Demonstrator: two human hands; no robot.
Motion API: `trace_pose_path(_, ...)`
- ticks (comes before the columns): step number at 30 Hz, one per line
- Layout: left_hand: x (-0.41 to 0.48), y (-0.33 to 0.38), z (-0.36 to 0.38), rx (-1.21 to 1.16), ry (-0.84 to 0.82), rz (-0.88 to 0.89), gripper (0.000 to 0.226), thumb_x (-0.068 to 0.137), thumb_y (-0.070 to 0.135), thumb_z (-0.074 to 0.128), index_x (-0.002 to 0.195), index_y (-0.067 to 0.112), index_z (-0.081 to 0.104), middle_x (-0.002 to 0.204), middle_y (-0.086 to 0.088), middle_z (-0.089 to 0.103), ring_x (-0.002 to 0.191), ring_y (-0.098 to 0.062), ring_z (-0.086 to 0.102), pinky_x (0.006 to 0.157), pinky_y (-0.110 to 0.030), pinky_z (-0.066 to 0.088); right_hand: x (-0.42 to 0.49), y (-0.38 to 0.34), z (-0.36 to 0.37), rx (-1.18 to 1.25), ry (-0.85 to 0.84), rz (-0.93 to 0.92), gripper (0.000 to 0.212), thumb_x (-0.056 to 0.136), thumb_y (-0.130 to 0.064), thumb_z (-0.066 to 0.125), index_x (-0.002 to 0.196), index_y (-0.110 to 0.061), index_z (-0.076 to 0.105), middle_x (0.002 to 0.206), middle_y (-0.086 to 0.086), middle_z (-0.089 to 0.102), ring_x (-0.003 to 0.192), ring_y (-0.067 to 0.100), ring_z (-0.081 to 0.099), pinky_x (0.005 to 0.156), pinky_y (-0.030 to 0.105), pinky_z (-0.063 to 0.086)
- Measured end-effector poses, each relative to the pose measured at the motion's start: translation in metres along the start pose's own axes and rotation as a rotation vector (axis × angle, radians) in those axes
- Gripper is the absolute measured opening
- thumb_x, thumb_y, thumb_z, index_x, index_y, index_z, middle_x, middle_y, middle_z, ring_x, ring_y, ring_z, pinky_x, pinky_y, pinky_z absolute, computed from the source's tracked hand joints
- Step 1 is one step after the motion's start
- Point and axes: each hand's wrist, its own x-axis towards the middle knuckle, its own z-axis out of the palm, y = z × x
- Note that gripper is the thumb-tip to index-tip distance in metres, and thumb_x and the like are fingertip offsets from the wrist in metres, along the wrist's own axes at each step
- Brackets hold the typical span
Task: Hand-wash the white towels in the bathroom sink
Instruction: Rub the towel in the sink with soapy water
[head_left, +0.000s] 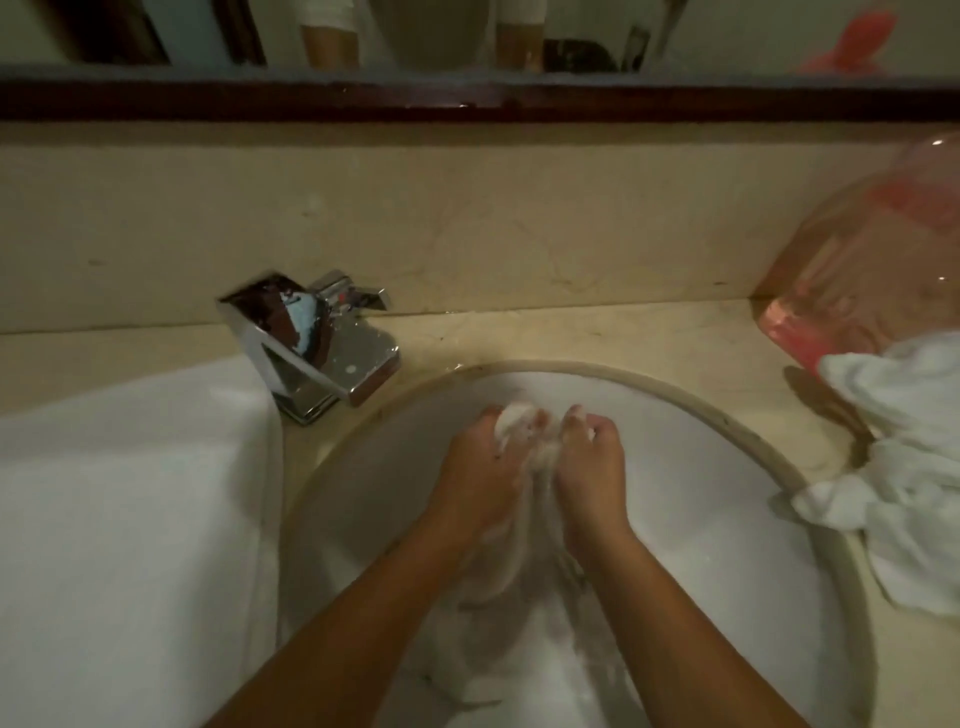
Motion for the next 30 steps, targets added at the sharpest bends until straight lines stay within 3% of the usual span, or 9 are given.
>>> trace_pose_path(3, 0.011, 0.000, 0.001, 0.160, -0.040, -0.084, 0.035, 0.106, 0.053, 0.042, 0.120, 0.024, 0.056, 0.108, 0.005, 0.066, 0.111, -0.023, 0.066, 0.087, -0.027, 0.043, -0.011, 0.005, 0.013, 0.017, -0.108, 0.063, 0.030, 0.109, -0.044, 0.049, 0.118, -0.017, 0.061, 0.109, 0.008, 0.072, 0.092, 0.020, 0.069, 0.085, 0.039, 0.058)
trace_pose_path(6, 0.019, 0.012, 0.006, 0.053, -0.044, -0.155, 0.043, 0.105, 0.061, 0.032, 0.115, 0.028, 0.058, 0.099, 0.009, 0.062, 0.102, -0.019, 0.064, 0.086, -0.026, 0.040, -0.002, 0.005, 0.010, 0.079, -0.074, 0.020, 0.032, 0.110, -0.045, 0.049, 0.119, -0.019, 0.064, 0.105, 0.007, 0.075, 0.098, 0.026, 0.074, 0.093, 0.052, 0.061)
trace_pose_path(11, 0.014, 0.012, 0.010, -0.072, 0.069, -0.082, 0.047, 0.102, 0.063, 0.044, 0.107, 0.021, 0.064, 0.090, 0.000, 0.074, 0.087, -0.020, 0.072, 0.078, -0.031, 0.056, -0.002, 0.000, 0.008, 0.051, 0.002, -0.082, 0.026, 0.110, -0.042, 0.049, 0.108, -0.021, 0.064, 0.102, 0.006, 0.075, 0.097, 0.026, 0.073, 0.090, 0.049, 0.062)
trace_pose_path(16, 0.003, 0.008, 0.016, -0.115, 0.066, 0.135, 0.054, 0.091, 0.067, 0.045, 0.102, 0.019, 0.067, 0.088, 0.004, 0.075, 0.081, -0.009, 0.072, 0.073, -0.030, 0.056, 0.016, -0.005, -0.001, 0.058, 0.056, -0.002, 0.024, 0.110, -0.041, 0.046, 0.108, -0.025, 0.063, 0.102, 0.009, 0.074, 0.095, 0.028, 0.074, 0.091, 0.052, 0.062)
trace_pose_path(18, 0.007, 0.007, 0.014, -0.020, 0.077, 0.125, 0.042, 0.099, 0.058, 0.044, 0.105, 0.020, 0.062, 0.088, -0.001, 0.074, 0.082, -0.019, 0.072, 0.072, -0.034, 0.055, 0.020, -0.004, -0.004, 0.057, -0.069, 0.037, 0.025, 0.111, -0.035, 0.046, 0.105, -0.020, 0.065, 0.096, 0.006, 0.075, 0.087, 0.014, 0.076, 0.080, 0.034, 0.064)
trace_pose_path(21, 0.017, 0.004, 0.005, 0.039, 0.130, 0.005, 0.039, 0.104, 0.052, 0.040, 0.109, 0.019, 0.060, 0.083, 0.001, 0.071, 0.075, -0.017, 0.070, 0.060, -0.018, 0.049, 0.014, -0.006, -0.009, 0.016, -0.190, -0.001, 0.021, 0.112, -0.027, 0.047, 0.100, -0.017, 0.061, 0.086, -0.006, 0.064, 0.063, -0.014, 0.062, 0.056, 0.005, 0.046)
trace_pose_path(23, 0.016, 0.006, 0.005, 0.000, 0.114, 0.034, 0.036, 0.106, 0.051, 0.043, 0.109, 0.021, 0.064, 0.085, 0.004, 0.072, 0.079, -0.012, 0.071, 0.061, -0.013, 0.045, 0.014, -0.008, -0.015, -0.082, -0.161, -0.106, 0.028, 0.112, -0.024, 0.046, 0.093, -0.015, 0.064, 0.085, -0.003, 0.066, 0.069, -0.006, 0.066, 0.057, 0.009, 0.046)
trace_pose_path(26, 0.004, 0.012, 0.009, -0.061, 0.062, 0.150, 0.036, 0.097, 0.053, 0.046, 0.109, 0.026, 0.065, 0.085, 0.017, 0.070, 0.083, 0.009, 0.067, 0.068, -0.004, 0.042, 0.019, -0.011, -0.017, -0.051, -0.072, -0.126, 0.027, 0.112, -0.032, 0.045, 0.112, -0.016, 0.066, 0.096, 0.000, 0.071, 0.085, 0.006, 0.069, 0.068, 0.022, 0.052)
trace_pose_path(30, 0.010, 0.005, 0.006, 0.047, 0.107, 0.103, 0.042, 0.098, 0.065, 0.042, 0.107, 0.027, 0.059, 0.081, 0.011, 0.069, 0.074, 0.002, 0.068, 0.063, -0.013, 0.048, 0.020, -0.009, -0.011, -0.116, -0.243, -0.093, 0.029, 0.112, -0.029, 0.048, 0.129, -0.010, 0.062, 0.111, 0.002, 0.068, 0.086, 0.008, 0.061, 0.067, 0.016, 0.049)
